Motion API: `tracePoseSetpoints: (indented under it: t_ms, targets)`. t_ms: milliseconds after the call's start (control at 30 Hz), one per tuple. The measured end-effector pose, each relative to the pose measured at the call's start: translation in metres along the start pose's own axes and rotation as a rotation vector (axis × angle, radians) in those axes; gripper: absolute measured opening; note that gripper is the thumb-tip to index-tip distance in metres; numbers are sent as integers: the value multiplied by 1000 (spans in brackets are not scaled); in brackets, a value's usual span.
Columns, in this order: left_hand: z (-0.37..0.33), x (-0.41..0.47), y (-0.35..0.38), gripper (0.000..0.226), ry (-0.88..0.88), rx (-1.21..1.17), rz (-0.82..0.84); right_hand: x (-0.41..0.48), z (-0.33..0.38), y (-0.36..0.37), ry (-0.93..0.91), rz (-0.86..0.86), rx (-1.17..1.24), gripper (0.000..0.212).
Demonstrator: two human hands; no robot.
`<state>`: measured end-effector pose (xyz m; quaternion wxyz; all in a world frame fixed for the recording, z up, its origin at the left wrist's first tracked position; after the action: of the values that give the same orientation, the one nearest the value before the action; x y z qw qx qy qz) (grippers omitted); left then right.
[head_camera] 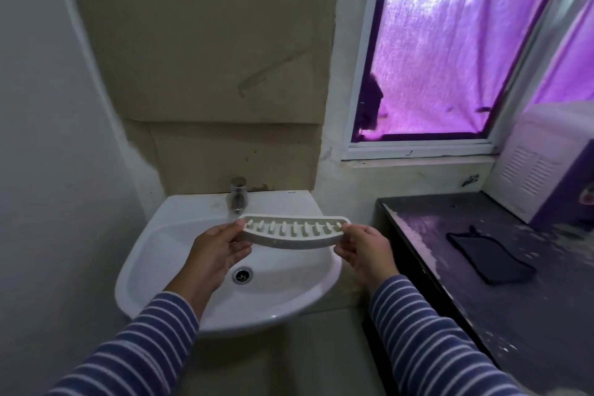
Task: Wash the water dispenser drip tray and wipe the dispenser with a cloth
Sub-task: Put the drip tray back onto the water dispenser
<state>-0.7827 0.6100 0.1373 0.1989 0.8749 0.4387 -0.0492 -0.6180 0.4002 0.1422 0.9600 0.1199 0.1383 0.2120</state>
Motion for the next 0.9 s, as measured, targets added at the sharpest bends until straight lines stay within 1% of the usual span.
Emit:
tracePoseSetpoints:
  t_ms: [233,300,400,533,633,767,900]
  targets:
    - [60,-77,65,30,-67,-21,77,-38,24,-111,-24,13,20,13]
    - [77,-99,88,30,-86,-33,80,-51,28,-144,-35,-9,12,6]
    - [100,-132,125,29,-98,-36,90,-70,34,-194,-41,-62,8,9]
    - [123,-170,174,17,-106,-20,87,-92,45,-253,-40,-118,3,6]
    - [132,-191,208,9,-108,-18,124,-102,56,-288,-43,-163,16,7]
    - [139,-205,243,17,-115,-2,189,-110,67,-325,-37,-231,57,8]
    - [145,-207,277,13,-120,10,236,-112,78,-354,-43,-293,86,8]
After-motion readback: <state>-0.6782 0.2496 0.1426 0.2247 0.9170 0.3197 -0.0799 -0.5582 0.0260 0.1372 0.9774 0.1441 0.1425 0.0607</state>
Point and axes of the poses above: each hand's wrist, its own x-axis towards the middle knuckle, its own y-axis out of the palm, z = x × y, the point moved 1 cm from there along x, towards the middle knuckle, and after that the axes turned 1 degree about x, right-handed, at the moved point
